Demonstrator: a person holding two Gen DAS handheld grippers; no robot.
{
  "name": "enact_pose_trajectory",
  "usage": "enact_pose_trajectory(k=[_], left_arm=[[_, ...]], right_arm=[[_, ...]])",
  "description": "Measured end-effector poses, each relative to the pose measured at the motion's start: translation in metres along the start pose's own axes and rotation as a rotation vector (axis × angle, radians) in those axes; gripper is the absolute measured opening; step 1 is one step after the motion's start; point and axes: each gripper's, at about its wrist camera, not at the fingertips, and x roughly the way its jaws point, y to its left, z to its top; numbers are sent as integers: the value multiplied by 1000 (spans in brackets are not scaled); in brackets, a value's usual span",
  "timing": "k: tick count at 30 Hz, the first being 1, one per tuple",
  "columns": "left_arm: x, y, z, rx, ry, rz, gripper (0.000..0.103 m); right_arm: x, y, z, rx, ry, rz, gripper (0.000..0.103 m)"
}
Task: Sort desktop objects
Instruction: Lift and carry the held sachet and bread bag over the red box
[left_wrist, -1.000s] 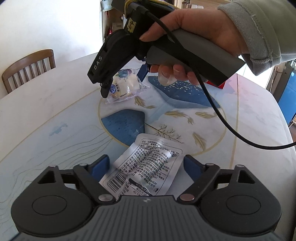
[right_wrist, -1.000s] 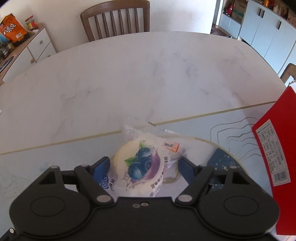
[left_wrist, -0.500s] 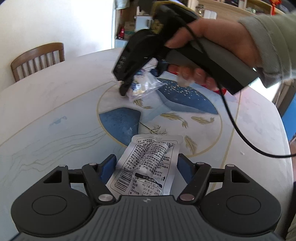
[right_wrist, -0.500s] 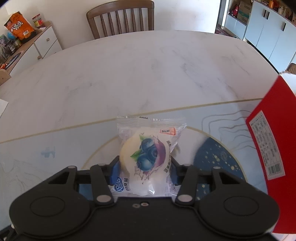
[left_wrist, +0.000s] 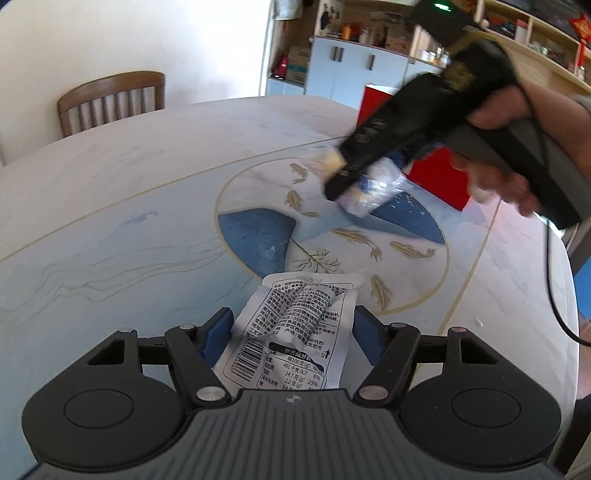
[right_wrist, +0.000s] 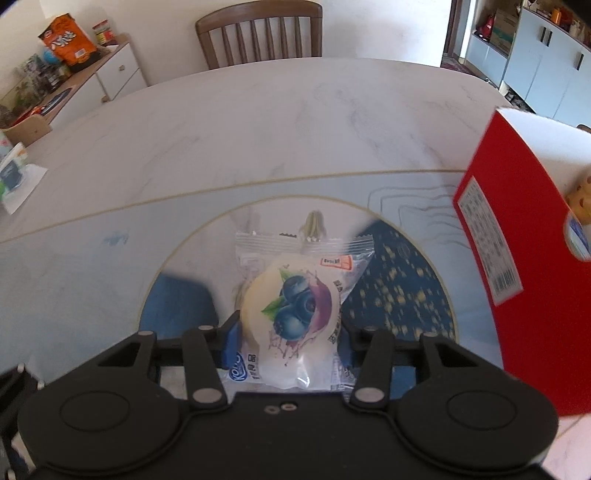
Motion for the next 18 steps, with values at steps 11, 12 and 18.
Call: enact_pose_trajectory(k=[11,12,18], left_arm=[[-21,-3,9,-99,-47,69,70],[-24,-5,10,-105,-55,75,69],[-36,-16,24,-145,-90,99,70]], right_arm=[[-34,-5,-22,-41,-17,65,47],[-38,-6,-23,-47,-22,72,47],[-62,-14,-24,-75,-58,123,47]])
